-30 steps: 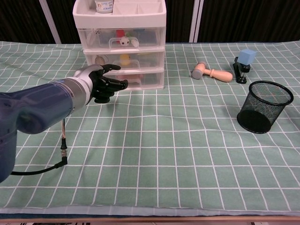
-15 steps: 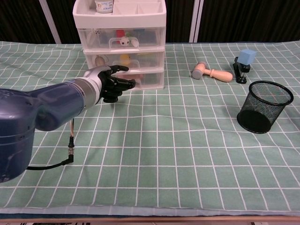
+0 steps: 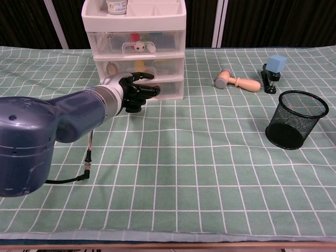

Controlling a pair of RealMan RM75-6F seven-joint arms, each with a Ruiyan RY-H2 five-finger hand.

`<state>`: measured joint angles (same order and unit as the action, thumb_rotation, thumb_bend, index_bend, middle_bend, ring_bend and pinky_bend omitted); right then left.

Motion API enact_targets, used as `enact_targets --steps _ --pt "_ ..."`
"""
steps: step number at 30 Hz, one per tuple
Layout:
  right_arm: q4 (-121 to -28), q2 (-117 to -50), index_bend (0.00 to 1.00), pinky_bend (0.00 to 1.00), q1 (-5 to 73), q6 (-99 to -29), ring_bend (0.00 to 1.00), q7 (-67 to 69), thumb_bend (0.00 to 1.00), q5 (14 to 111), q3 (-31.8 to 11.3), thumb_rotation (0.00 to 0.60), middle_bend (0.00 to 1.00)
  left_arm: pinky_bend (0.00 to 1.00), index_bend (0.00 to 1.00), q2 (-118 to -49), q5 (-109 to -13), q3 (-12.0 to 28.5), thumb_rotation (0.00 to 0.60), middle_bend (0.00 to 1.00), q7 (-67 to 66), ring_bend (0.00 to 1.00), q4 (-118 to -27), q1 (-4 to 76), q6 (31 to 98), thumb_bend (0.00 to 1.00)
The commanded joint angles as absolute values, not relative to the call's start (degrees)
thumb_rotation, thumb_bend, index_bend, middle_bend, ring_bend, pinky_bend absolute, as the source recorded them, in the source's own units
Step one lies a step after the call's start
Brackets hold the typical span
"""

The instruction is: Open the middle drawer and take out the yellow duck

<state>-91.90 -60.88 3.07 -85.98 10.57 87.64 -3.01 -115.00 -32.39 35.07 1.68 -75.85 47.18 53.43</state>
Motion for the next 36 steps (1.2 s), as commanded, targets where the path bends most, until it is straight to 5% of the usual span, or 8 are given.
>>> enact_targets --steps 1,36 --pt "-91.9 -60.9 0.0 0.21 3.1 -86.0 0.0 10.5 0.0 87.7 -3.0 0.6 0.0 1.0 0.13 -115.3 -32.2 35.2 0.6 1.0 2.2 1.0 -74.9 47.8 52.8 0.51" --pt "-92.3 -60.8 0.0 0.21 2.8 -86.1 0.0 10.2 0.0 87.6 -2.9 0.6 0.0 1.0 0.28 -113.1 -33.6 30.7 0.6 1.0 4.2 1.0 -79.5 45.9 52.4 0.51"
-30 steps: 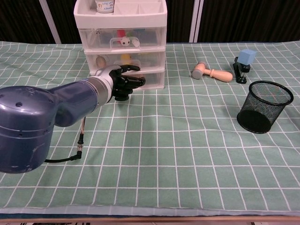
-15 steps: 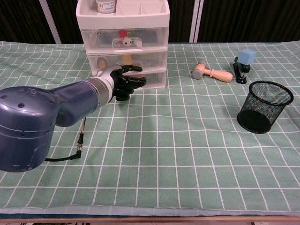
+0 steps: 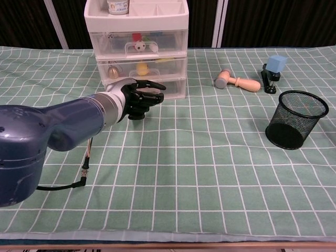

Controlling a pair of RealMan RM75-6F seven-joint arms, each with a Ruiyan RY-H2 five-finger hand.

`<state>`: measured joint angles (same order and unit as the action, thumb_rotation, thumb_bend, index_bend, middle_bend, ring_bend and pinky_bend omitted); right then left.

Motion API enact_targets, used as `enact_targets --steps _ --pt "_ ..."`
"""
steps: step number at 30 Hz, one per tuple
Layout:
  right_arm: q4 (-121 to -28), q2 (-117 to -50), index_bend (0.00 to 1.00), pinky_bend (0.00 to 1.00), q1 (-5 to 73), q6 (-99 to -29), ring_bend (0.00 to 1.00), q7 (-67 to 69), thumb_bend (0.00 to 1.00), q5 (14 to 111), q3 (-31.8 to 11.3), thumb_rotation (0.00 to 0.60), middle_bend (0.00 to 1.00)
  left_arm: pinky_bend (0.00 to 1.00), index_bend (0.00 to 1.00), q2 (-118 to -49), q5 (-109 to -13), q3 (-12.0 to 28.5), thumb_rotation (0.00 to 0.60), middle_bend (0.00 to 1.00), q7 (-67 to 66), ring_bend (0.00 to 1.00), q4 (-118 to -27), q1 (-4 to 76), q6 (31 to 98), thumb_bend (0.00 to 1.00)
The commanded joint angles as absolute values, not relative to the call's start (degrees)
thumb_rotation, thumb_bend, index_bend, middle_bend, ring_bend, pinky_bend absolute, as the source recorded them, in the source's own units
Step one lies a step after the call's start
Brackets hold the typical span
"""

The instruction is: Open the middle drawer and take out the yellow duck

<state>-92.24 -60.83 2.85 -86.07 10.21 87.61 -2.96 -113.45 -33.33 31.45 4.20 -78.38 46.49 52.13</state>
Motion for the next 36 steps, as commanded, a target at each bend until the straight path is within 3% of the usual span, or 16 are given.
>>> enact_targets --steps 1,8,17,23,36 --pt "-92.3 -60.8 0.0 0.21 2.8 -86.1 0.0 10.2 0.0 87.6 -2.9 0.6 0.0 1.0 0.28 -113.0 -33.7 30.5 0.6 1.0 4.2 1.0 -80.0 45.7 52.5 0.51" --pt "-92.3 -60.8 0.0 0.21 2.8 -86.1 0.0 10.3 0.0 87.5 -3.0 0.6 0.0 1.0 0.29 -111.8 -40.6 26.4 0.6 1.0 0.5 1.0 -82.2 44.9 57.7 0.51" --pt "-92.4 -60.8 0.0 0.21 2.8 -86.0 0.0 10.4 0.0 87.5 -3.0 0.6 0.0 1.0 0.29 -109.7 -53.5 22.4 0.6 1.0 -12.9 1.0 -78.5 48.4 65.6 0.51" --pt "-92.5 -60.7 0.0 0.21 2.8 -85.9 0.0 10.4 0.0 87.5 -3.0 0.6 0.0 1.0 0.3 -106.9 -52.9 22.2 0.6 1.0 -22.9 1.0 -79.1 49.5 67.2 0.51" --pt "-92.6 -60.7 0.0 0.21 2.8 -85.8 0.0 10.3 0.0 87.5 -3.0 0.6 0.0 1.0 0.31 -105.1 -51.0 21.6 0.6 1.0 -26.8 1.0 -81.2 48.3 68.4 0.51"
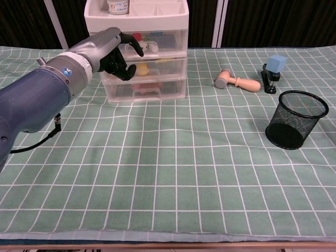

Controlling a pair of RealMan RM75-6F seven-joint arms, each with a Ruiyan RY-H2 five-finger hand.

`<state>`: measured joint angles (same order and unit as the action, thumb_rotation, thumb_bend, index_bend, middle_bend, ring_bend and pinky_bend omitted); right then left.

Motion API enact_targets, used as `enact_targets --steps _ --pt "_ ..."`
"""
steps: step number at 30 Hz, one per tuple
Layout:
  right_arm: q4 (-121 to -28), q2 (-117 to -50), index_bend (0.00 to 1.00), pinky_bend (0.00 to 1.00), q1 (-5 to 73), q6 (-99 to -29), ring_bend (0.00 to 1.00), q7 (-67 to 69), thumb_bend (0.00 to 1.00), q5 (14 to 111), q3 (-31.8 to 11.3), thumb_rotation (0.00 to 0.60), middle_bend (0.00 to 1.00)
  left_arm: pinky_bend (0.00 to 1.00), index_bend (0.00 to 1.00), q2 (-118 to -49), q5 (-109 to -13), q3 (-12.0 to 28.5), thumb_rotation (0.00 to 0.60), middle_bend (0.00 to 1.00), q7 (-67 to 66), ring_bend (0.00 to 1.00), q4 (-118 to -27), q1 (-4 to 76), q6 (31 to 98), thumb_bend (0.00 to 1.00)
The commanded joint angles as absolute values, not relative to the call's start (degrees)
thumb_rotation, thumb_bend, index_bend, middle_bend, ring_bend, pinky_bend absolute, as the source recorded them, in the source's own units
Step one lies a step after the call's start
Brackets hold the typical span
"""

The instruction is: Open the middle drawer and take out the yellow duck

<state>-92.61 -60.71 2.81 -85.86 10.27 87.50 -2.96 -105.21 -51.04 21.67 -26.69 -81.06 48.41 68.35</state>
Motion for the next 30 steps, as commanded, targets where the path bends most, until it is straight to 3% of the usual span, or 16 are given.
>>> enact_targets --steps 1,30 --pt "-92.6 -60.7 0.0 0.21 2.8 -85.8 0.0 10.3 0.0 87.4 -3.0 0.6 0.0 1.0 0.31 -105.1 -50.9 21.5 0.6 1.0 -26.9 1.0 -81.2 48.2 68.5 0.51" --pt "-92.9 -60.5 0.0 0.21 2.9 -85.3 0.0 10.1 0.0 87.2 -2.9 0.6 0.0 1.0 0.31 -104.5 -49.3 21.1 0.6 1.0 -30.0 1.0 -81.0 47.2 69.4 0.51"
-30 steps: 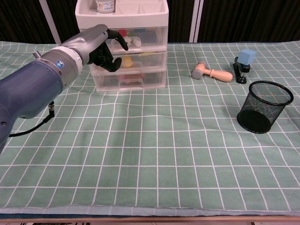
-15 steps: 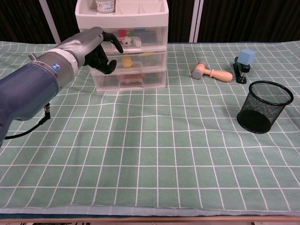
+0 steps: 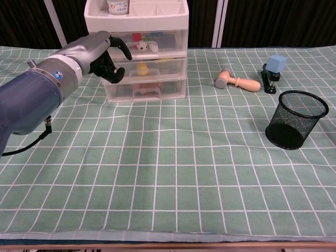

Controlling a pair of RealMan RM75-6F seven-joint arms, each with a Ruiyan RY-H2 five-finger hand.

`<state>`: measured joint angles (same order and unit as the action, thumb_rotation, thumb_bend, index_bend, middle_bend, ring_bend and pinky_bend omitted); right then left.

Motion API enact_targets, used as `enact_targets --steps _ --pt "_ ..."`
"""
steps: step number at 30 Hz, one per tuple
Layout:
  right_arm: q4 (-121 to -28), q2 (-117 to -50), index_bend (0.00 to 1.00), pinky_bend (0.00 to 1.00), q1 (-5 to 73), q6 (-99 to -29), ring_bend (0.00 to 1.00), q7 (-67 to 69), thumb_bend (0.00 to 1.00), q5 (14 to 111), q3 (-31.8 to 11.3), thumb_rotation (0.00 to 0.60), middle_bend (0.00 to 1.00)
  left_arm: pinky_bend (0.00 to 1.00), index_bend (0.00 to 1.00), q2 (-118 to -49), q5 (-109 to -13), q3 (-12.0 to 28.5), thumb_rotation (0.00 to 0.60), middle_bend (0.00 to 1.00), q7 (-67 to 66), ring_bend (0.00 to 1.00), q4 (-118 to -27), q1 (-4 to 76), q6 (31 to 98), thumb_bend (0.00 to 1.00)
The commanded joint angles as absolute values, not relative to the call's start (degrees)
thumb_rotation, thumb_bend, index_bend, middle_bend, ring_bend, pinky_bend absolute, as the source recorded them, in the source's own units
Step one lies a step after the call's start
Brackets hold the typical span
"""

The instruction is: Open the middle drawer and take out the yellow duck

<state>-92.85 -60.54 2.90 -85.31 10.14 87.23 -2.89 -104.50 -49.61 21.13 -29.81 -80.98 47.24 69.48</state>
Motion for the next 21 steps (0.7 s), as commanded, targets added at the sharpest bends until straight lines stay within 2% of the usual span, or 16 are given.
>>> enact_targets --steps 1,14,21 --pt "-92.9 -60.5 0.0 0.21 2.9 -85.3 0.0 10.2 0.0 87.2 -2.9 0.6 0.0 1.0 0.32 -104.5 -49.2 21.0 0.6 1.0 -30.1 1.0 -81.0 47.1 69.3 0.51" --pt "-92.9 -60.5 0.0 0.21 2.9 -85.3 0.0 10.2 0.0 87.2 -2.9 0.6 0.0 1.0 0.33 -104.6 -47.9 21.0 0.6 1.0 -31.5 1.0 -80.6 47.1 69.0 0.51" --pt "-92.9 -60.5 0.0 0.21 2.9 -85.3 0.0 10.2 0.0 87.2 -2.9 0.6 0.0 1.0 0.4 -104.3 -46.8 21.0 0.6 1.0 -32.5 1.0 -80.9 47.0 68.9 0.51"
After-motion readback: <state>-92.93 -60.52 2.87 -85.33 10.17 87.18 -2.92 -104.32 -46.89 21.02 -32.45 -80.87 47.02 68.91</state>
